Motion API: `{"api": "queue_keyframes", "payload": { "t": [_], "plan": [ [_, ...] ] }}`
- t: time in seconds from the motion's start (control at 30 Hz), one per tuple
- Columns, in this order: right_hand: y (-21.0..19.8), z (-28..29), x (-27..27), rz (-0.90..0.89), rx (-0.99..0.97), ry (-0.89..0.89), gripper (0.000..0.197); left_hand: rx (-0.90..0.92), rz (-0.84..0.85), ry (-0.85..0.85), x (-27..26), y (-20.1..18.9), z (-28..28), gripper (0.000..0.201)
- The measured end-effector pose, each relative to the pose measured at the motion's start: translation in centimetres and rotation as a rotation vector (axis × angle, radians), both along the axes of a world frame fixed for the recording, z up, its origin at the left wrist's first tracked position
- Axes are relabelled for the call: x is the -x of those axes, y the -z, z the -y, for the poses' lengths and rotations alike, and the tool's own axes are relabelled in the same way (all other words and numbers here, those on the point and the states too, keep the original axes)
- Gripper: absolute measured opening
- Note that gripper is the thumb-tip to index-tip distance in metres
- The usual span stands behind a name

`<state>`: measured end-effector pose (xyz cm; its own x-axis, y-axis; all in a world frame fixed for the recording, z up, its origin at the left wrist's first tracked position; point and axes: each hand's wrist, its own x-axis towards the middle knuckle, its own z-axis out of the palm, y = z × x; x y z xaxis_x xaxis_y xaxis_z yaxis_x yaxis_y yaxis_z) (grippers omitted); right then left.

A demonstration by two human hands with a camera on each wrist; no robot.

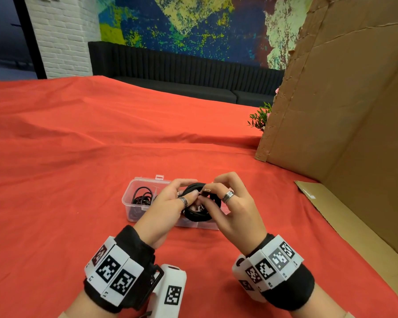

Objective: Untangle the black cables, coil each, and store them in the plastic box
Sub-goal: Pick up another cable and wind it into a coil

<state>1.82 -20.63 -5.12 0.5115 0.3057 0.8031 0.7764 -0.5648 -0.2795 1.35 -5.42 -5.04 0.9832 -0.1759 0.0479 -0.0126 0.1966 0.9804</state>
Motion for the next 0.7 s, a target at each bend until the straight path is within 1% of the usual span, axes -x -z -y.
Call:
{"api": "queue_keyframes", "payload": {
  "t": [0.1,0.2,0.27,0.37,0.47,0.53,0.6,0.7],
  "plan": [
    [0.1,-0.1,0.2,-0.013,-0.117,-0.037,0.01,0.031,-0.004,0.001,0.1,0.0,0.0,0.02],
    [-0.5,-0.7,0.9,-0.151,-0.318,-0.031,0.008,0.059,0.006,0.01,0.1,0.0,-0.2,0.019],
    [-1.0,-1.0,1.1,-0.247,-0.406,-0.049,0.013,0.074,0.025,0.017,0.1,-0.2,-0.3,0.022],
    [-1.7,-0.7,1.0,-0.331,-0.421,-0.077,0.016,0.113,0.061,0.001,0.3,-0.6,-0.3,0.024],
    [-1.7,-0.4,0.9,-0.407,-0.463,-0.092,0.006,0.19,0.049,0.021,0.3,-1.0,-0.5,0.025],
    [-1.7,-0.3,1.0,-0.469,-0.485,-0.11,0.009,0.226,0.022,0.035,0.4,-1.2,-0.5,0.027],
    [-1.6,-0.1,1.0,-0.509,-0.451,-0.119,0.011,0.196,0.017,-0.005,0.4,-1.2,-0.3,0.028],
    [-1.4,-0.1,1.1,-0.542,-0.337,-0.141,0.01,0.111,0.075,-0.101,0.3,-0.7,0.0,0.026]
  ]
}}
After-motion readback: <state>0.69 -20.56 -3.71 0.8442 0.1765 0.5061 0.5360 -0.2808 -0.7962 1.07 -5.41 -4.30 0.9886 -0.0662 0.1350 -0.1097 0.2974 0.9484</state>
